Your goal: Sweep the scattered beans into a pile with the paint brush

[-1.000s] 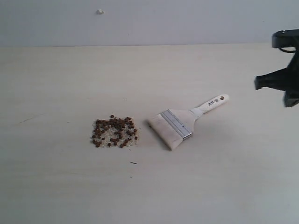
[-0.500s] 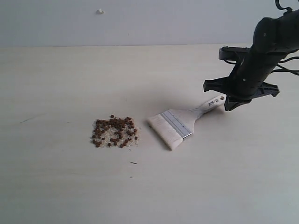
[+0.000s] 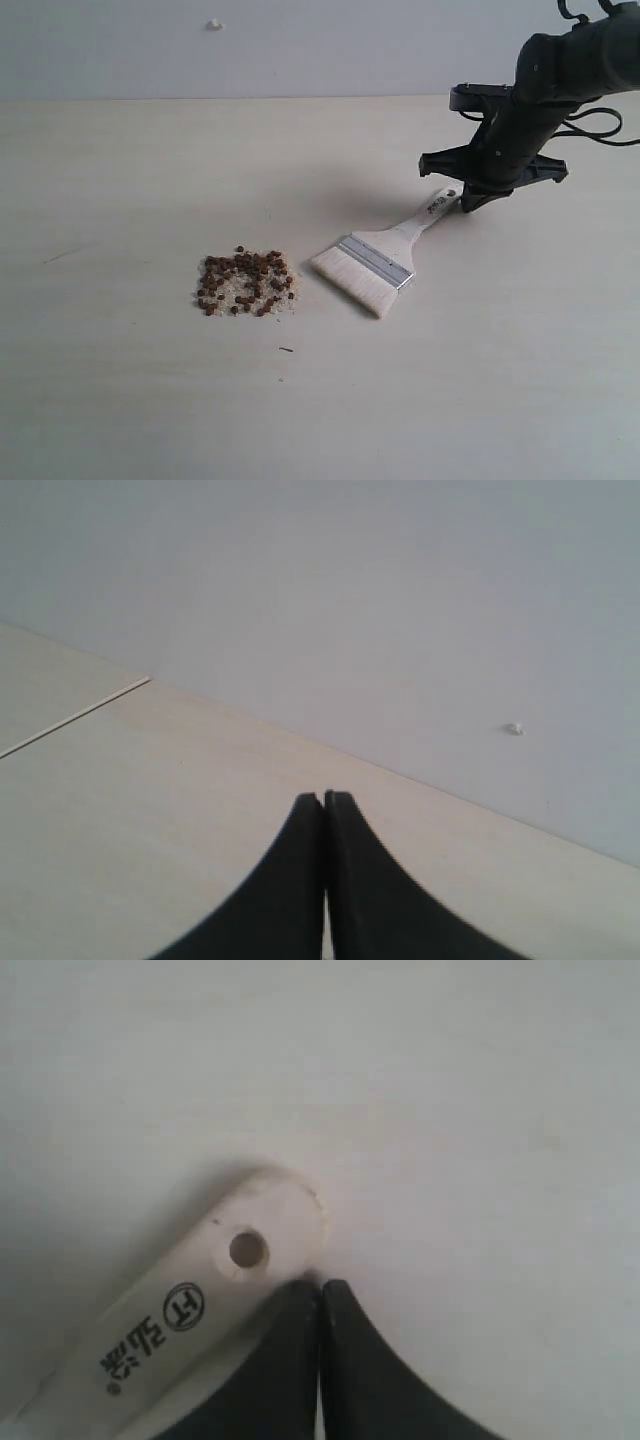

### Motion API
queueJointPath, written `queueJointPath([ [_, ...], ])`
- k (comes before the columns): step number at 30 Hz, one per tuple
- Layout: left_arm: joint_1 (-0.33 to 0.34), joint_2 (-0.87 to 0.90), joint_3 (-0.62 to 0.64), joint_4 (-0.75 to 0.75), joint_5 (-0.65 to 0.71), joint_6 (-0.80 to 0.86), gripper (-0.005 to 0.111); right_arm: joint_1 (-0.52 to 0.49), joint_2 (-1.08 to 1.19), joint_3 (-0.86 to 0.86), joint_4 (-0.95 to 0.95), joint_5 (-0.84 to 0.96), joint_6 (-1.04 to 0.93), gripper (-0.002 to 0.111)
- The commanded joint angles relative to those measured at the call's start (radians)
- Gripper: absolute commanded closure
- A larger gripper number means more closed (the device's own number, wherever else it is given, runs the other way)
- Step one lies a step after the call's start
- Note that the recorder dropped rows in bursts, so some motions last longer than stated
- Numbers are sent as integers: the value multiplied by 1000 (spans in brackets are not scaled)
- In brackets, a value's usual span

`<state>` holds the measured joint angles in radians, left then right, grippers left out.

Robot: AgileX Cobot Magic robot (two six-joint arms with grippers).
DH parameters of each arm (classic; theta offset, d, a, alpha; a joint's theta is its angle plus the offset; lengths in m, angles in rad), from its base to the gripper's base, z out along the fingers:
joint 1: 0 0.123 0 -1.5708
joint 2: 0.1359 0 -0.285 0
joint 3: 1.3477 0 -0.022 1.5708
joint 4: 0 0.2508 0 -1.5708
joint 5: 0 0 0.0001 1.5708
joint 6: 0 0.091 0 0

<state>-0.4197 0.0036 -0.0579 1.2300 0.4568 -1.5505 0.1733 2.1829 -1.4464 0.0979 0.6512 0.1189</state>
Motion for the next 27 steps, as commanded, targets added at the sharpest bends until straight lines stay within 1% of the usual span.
queueJointPath([
  [1,2,-4,1,4,2,3,107,1,-42,-58,-22,67,-31,108],
  [5,2,-4,1,4,2,5,107,30,-81,-77,-22,86,-45,108],
  [12,2,-4,1,4,2,5,107,150,-38,-123,-20,-22,-47,108],
  [19,2,-4,1,4,2,5,107,210,73,-218,-18,13,-35,108],
  [23,2,-4,1,4,2,5,107,235,96,-225,-12,17,-35,108],
  [27,2,-4,1,4,2,5,107,258,98,-225,0,61,-39,108],
])
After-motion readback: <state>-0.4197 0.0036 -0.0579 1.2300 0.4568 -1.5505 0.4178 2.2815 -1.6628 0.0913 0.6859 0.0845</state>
